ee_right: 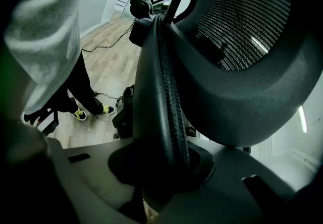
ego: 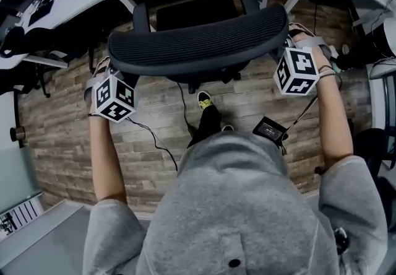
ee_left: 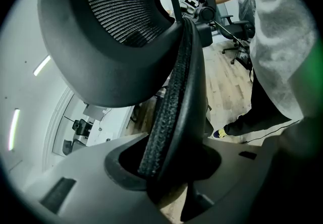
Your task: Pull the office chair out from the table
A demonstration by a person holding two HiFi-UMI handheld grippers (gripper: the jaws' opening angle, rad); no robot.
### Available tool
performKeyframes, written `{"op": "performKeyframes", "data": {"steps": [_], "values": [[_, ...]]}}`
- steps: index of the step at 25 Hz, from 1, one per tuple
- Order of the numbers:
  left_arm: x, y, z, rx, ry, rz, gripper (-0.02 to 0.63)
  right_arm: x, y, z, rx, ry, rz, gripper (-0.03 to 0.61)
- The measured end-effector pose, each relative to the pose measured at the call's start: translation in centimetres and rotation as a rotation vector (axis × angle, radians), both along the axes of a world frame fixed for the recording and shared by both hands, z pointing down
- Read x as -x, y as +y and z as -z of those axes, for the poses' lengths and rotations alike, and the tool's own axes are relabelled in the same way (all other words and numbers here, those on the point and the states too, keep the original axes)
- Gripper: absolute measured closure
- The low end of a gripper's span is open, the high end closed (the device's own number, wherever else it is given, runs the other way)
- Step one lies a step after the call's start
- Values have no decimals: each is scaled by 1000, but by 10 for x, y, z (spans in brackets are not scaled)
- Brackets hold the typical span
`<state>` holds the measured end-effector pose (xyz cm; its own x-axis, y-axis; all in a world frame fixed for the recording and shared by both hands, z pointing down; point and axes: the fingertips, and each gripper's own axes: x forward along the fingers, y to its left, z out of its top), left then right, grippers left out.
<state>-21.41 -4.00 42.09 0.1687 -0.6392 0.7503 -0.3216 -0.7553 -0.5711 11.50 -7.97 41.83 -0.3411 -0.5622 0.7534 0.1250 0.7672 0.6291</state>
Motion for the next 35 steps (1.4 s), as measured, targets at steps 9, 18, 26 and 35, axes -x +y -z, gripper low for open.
{"op": "performKeyframes", "data": {"steps": [9, 18, 26, 35], "values": [[-9, 73, 1, -6, 0, 14, 440, -8, 73, 3, -23, -18, 17, 474], [-17, 122, 3, -3, 1, 24, 439, -15, 118, 5, -27, -23, 32, 472], [-26, 155, 3, -11, 9, 22, 439, -23, 151, 4, -23, -18, 31, 472], [-32, 174, 1, -17, 13, 19, 439, -30, 170, 2, -14, 0, 16, 472]]}}
